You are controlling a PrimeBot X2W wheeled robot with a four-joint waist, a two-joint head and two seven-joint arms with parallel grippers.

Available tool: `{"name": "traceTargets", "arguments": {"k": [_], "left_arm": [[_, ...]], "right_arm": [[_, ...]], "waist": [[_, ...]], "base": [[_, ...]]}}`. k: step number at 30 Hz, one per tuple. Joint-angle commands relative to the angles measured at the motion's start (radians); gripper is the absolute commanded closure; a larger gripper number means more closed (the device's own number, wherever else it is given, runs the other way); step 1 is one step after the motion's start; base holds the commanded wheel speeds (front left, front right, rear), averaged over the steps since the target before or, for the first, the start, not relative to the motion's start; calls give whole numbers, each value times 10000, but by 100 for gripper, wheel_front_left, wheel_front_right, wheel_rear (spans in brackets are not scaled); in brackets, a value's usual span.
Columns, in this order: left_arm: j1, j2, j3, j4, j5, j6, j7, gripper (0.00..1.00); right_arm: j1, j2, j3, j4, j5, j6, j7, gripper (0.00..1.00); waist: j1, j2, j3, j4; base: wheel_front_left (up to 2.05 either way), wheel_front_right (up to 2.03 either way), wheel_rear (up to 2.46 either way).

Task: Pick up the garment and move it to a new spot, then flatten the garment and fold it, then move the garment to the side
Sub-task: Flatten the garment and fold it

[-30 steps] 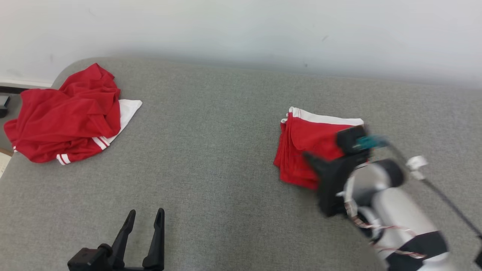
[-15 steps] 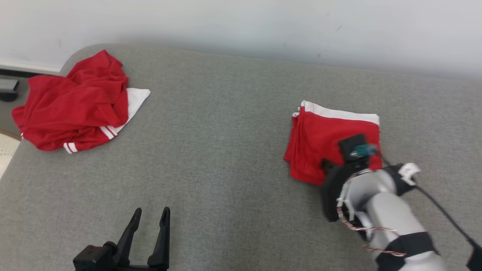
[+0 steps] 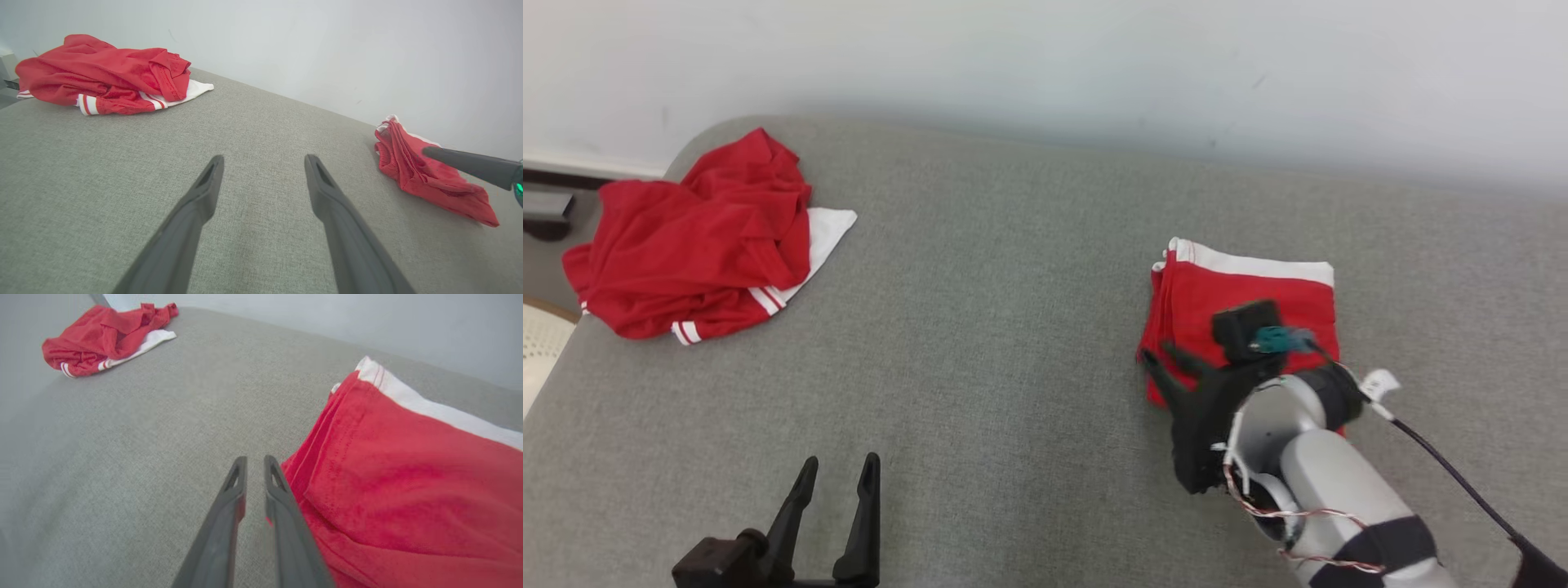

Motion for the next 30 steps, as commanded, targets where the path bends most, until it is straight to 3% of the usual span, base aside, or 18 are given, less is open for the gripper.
{"name": "traceTargets", "arguments": {"k": [1, 4, 5, 9, 14, 17, 22, 24, 30], "left_arm": [[210, 70, 34, 30, 110, 32, -77, 0], [277, 98, 61, 54, 122, 53, -65, 0], [276, 158, 152, 19, 229, 63, -81, 0], [490, 275, 414, -79, 478, 126, -109, 0], [659, 85, 1047, -398, 861, 96, -103, 0], [779, -134, 1533, -531, 1042, -14, -104, 0], [869, -663, 2300, -636, 1269, -667, -106, 0], [955, -889, 2601, -492, 1605, -1129, -106, 0], [1190, -1238, 3045, 138, 2318, -1583, -107, 0]], "right_arm": [[422, -50, -391, -319, 117, -23, -243, 0], [780, -49, -1032, -794, 83, -23, -546, 0], [1260, 63, -1833, -1324, -89, -23, -915, 0], [2413, 449, -3433, -2279, -210, -23, -1604, 0], [3616, 655, -4359, -3371, -223, -23, -2560, 0], [4240, 666, -4644, -3711, -134, -23, -2982, 0], [4859, 679, -4766, -3741, 47, -23, -3255, 0], [5025, 686, -4475, -3625, 291, -23, -3334, 0], [5201, 340, -3801, -3138, 121, -23, -3530, 0]], "waist": [[-1, 0, -349, -271], [-1, 0, -567, -421], [-1, 0, -779, -579], [-1, 0, -1227, -882], [-1, 0, -1538, -1240], [-1, 0, -1647, -1423], [-1, 0, -1724, -1743], [-1, 0, -1735, -1957], [-1, 0, -1715, -2304]], "base": [[0, 0, 0], [0, 0, 0], [0, 0, 0], [0, 0, 0], [0, 0, 0], [0, 0, 0], [0, 0, 0], [0, 0, 0], [0, 0, 0]]}}
